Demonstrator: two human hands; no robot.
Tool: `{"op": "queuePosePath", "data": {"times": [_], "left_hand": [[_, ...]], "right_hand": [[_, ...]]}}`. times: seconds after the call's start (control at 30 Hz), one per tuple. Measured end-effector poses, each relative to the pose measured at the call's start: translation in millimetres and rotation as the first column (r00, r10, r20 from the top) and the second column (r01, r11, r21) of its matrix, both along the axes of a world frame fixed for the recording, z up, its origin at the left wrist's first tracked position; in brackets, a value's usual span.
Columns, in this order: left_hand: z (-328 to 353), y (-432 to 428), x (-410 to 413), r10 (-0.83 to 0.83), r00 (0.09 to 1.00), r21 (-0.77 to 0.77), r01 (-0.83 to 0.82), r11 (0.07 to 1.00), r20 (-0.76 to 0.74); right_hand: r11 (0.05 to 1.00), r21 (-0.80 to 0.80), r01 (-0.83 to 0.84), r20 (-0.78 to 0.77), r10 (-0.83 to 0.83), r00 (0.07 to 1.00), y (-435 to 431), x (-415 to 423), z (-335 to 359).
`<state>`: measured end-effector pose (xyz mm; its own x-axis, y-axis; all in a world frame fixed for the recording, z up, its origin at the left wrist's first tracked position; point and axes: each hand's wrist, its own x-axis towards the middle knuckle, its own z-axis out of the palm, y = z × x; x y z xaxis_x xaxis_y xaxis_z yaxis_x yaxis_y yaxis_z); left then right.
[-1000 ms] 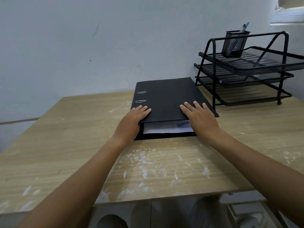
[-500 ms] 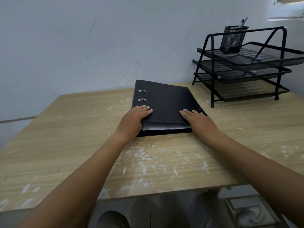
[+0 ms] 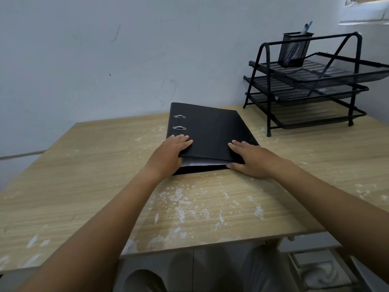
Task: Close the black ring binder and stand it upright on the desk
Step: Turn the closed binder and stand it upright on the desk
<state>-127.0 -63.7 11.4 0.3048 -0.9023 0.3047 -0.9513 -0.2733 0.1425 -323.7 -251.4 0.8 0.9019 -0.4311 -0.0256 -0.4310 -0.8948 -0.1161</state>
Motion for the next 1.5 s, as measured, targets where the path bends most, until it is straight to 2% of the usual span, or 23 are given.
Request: {"op": "queuePosePath", "data": {"times": [0.13,0.23,0.37,0.5,0.7,0.83,1.03,1.23,1.37,1.5], "left_hand": [[4.1,2.3,4.2,-0.015,0.990,0.055,0.023,0.998,-0.138],[9.8,2.0,5.3,0.023,0.944,-0.009,-0.027,1.000,-0.328],[16.3,-3.0,16.2,0.050,0.877,-0.104,-0.113,0.988,-0.479],[20.2,-12.2,30.2,0.157,0.780,-0.020,-0.212,0.977,-0.606],[21.0,-33.2,41.1,0.173,0.681,0.007,-0.240,0.971,-0.711],[20.2,-44.1,46.2,0.147,0.568,-0.018,-0.274,0.962,-0.810],[15.6,-52.9,46.6,0.073,0.457,-0.097,-0.338,0.936,-0.887],[14.8,-49.4,44.5,0.064,0.282,-0.073,-0.448,0.891,-0.957],[14.9,-47.4,42.5,0.044,0.228,-0.072,-0.474,0.878,-0.973],[13.3,-47.0,39.1,0.030,0.215,-0.080,-0.486,0.870,-0.976]], "right_hand": [[0.993,0.113,0.032,0.029,-0.035,0.999,7.9,1.4,5.3],[0.985,0.167,0.042,0.079,-0.056,0.995,13.1,7.8,9.6],[0.981,0.183,0.066,0.091,-0.083,0.992,12.5,22.2,13.9],[0.983,0.152,0.104,0.072,-0.116,0.991,8.3,38.9,16.7],[0.960,0.222,0.169,0.007,-0.174,0.985,-1.3,59.8,8.1],[0.939,0.259,0.226,-0.003,-0.233,0.973,-6.1,72.4,-0.1],[0.919,0.268,0.290,0.028,-0.308,0.951,-5.7,84.3,-14.0],[0.921,0.262,0.288,0.080,-0.318,0.945,-5.0,86.0,-20.5],[0.928,0.246,0.279,0.095,-0.310,0.946,-4.8,85.2,-22.6],[0.932,0.248,0.266,0.096,-0.297,0.950,-5.8,84.3,-23.1]]}}
